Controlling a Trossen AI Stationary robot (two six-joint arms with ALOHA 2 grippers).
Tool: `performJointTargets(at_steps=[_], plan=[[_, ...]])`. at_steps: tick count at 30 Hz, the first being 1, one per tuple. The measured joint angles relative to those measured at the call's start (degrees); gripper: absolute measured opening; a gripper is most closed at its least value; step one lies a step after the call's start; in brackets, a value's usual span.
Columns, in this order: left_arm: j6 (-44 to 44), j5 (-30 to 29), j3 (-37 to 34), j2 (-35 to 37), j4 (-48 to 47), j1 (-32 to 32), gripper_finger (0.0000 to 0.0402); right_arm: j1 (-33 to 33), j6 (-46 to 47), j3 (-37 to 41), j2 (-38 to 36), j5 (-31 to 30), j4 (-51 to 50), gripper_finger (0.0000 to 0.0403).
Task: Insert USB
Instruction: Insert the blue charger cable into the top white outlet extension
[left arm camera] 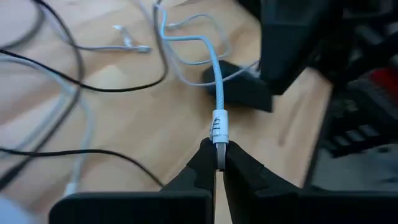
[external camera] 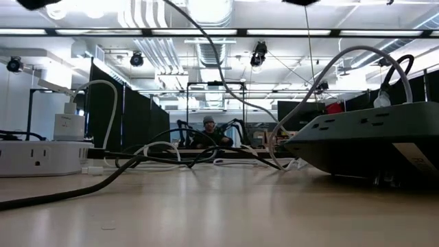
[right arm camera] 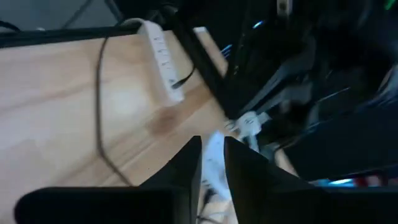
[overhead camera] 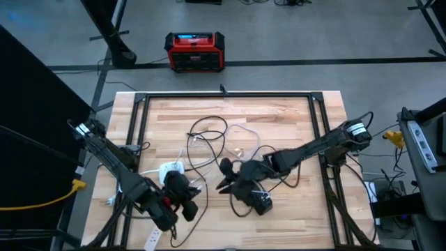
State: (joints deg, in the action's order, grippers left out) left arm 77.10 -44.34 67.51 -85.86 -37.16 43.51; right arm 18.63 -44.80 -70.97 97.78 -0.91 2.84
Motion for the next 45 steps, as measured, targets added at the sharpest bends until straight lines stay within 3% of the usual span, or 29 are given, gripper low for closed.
performJointTargets(at_steps=[3, 8, 13, 18, 24, 27, 31, 37, 41, 45], plan=[[-2.3, 0.7, -7.5, 3.8, 12.1, 0.0, 0.0001, 1.8, -4.6, 1.6, 0.2, -4.0, 5.7, 0.0049], [-3.1, 2.3, -17.4, 7.8, 27.9, 0.0, 0.0001, 1.3, -6.9, 3.4, 0.2, -4.4, 13.2, 0.0031], [-3.1, 5.0, -23.2, 9.1, 37.5, -0.5, 0.0001, -1.2, -8.2, 3.7, 0.2, 4.1, 14.2, 0.0031], [-3.0, 6.4, -23.9, 9.4, 39.3, -0.6, 0.0001, -1.8, -19.2, 3.7, 0.3, 13.0, 12.0, 0.0069], [-3.1, 6.5, -22.6, 9.5, 39.5, -0.7, 0.0001, -1.6, -33.1, 3.5, 1.5, 12.7, 13.8, 0.0156], [-3.0, 7.7, -22.5, 9.5, 40.6, -1.1, 0.0001, -0.9, -39.7, 3.6, 2.2, 11.6, 16.6, 0.0181], [-2.5, 9.6, -22.5, 9.5, 42.5, -1.6, 0.0001, -0.1, -46.5, 3.5, 4.1, 9.1, 24.0, 0.0184], [-2.6, 12.3, -22.4, 10.0, 45.5, -2.1, 0.0001, 0.5, -58.2, 1.1, 8.8, 7.2, 24.1, 0.0171], [-2.4, 14.0, -22.4, 10.0, 46.4, -2.2, 0.0001, 0.5, -61.8, 0.1, 10.1, 2.6, 26.2, 0.0164], [-2.1, 15.4, -22.4, 10.0, 46.7, -2.4, 0.0001, 0.5, -62.3, 0.0, 10.2, 2.2, 27.3, 0.0151]])
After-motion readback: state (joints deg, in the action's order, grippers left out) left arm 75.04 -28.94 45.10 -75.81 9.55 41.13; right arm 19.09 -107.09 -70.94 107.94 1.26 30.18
